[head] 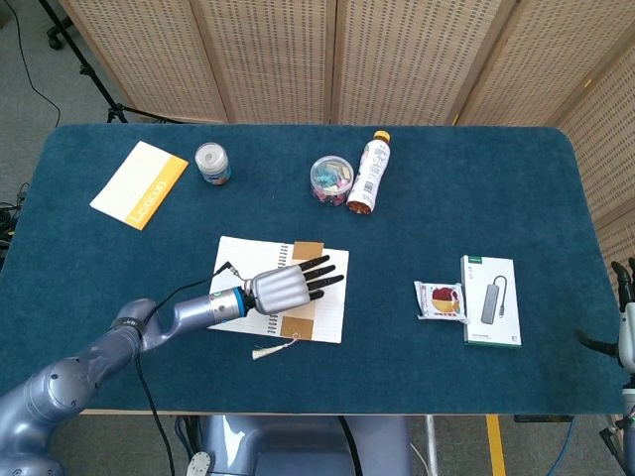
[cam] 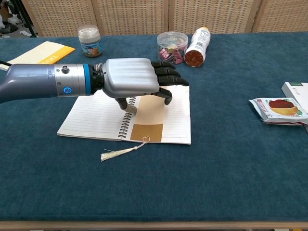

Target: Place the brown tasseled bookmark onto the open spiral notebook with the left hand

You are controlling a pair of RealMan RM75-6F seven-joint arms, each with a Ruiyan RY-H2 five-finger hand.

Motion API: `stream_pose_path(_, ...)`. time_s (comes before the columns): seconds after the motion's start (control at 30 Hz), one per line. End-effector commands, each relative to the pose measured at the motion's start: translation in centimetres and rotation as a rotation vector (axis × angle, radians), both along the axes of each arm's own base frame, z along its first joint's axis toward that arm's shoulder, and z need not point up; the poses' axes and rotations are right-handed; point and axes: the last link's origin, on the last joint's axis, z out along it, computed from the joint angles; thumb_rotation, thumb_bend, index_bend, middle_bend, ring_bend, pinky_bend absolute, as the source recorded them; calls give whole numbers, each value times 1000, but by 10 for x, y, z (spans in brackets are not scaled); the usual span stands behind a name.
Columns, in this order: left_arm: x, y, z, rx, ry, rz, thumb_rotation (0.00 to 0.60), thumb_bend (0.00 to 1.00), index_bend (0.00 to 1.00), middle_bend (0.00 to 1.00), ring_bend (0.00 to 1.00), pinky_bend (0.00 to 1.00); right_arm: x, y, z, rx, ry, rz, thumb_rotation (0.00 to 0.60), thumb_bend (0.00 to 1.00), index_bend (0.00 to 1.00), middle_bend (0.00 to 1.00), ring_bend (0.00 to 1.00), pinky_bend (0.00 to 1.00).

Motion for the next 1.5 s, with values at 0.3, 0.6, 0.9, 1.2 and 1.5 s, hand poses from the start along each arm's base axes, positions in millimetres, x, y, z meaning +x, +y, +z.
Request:
stream_pose_path(0.3, 1, -1, -1, -3, 2, 6, 600, 293, 316, 0, 0, 0, 0, 0, 0, 0, 1, -1, 600, 0, 0, 0, 0, 0)
stream_pose_path(0.6, -1, -1, -1, -1, 10, 11, 600, 283, 209, 0, 0, 0, 0, 0, 0, 1, 1, 0, 600, 0, 0, 0, 0, 0)
stream_pose_path(0.9, 0, -2, 2, -1, -1, 14, 600, 264, 209, 0, 0, 0, 1, 1, 0, 3, -1, 1, 600, 0, 0, 0, 0, 0)
stream_pose_path(1.2, 10, -8, 18, -113, -134, 191, 600, 263, 209, 0, 0, 0, 1, 1, 0, 6, -2, 3, 600, 0, 0, 0, 0, 0)
stream_pose_path(1.5, 29, -22, 17, -274, -93, 577, 600, 259, 209, 0, 0, 0, 2, 0, -3, 21, 1, 2, 600, 0, 0, 0, 0, 0)
